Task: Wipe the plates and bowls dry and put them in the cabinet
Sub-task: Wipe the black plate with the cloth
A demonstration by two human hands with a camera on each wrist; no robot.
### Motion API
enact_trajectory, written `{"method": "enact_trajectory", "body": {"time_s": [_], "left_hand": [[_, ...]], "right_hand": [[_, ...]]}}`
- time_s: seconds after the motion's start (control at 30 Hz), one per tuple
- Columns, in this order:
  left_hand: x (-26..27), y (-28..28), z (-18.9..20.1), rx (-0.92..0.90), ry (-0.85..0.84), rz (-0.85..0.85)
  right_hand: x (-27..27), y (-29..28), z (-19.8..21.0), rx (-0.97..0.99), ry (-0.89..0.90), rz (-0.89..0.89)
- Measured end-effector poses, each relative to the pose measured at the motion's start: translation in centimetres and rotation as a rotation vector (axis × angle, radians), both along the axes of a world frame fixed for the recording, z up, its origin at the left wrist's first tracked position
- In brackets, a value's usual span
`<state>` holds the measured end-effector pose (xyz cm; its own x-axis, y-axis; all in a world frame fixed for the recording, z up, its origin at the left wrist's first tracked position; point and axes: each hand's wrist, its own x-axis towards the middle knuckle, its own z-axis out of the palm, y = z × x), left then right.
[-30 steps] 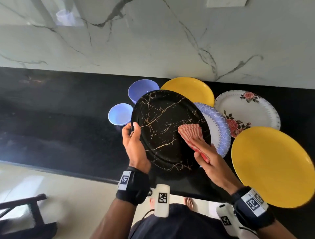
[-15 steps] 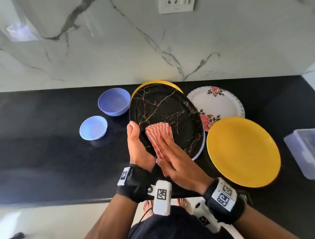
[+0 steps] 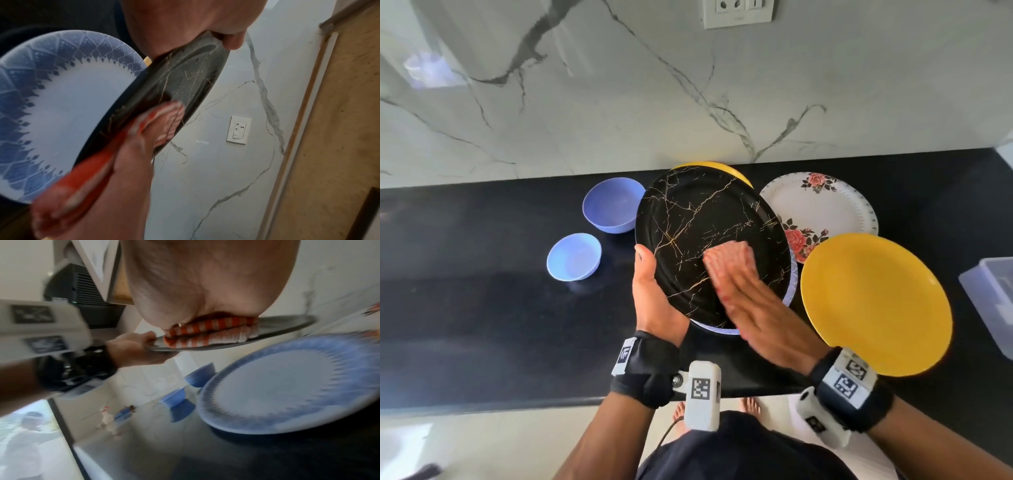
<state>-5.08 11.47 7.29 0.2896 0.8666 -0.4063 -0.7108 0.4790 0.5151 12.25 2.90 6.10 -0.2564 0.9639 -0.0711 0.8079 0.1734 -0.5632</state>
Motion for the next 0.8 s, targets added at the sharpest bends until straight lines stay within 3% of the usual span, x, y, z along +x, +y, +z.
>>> {"method": "enact_trajectory", "body": {"time_s": [0.13, 0.33, 0.47, 0.6, 0.67, 0.8], "left_hand": [[0.1, 0.0, 0.0, -0.128, 0.053, -0.056], [-0.8, 0.0, 0.4, -0.086, 0.021, 0.002], [-1.2, -0.2, 0.7, 0.005, 0.039, -0.009], [-0.7, -0.9, 0.5, 0.001, 0.085, -0.095], [-0.6, -0.6, 0.4, -0.002, 0.103, -0.093], [-0.8, -0.4, 1.3, -0.006, 0.066, -0.082]], "right_hand": [[-4.6, -0.1, 2.6, 0.077, 0.149, 0.133], [-0.1, -1.1, 0.3, -0.024, 0.092, 0.186], [4.6, -0.1, -1.8, -0.103, 0.025, -0.026], [3.5, 2.6, -1.6, -0.181, 0.022, -0.173], [1.2, 2.9, -0.9, -0.140, 0.040, -0.135], [-3.0, 1.2, 0.8, 0.046, 0.097, 0.124]]}}
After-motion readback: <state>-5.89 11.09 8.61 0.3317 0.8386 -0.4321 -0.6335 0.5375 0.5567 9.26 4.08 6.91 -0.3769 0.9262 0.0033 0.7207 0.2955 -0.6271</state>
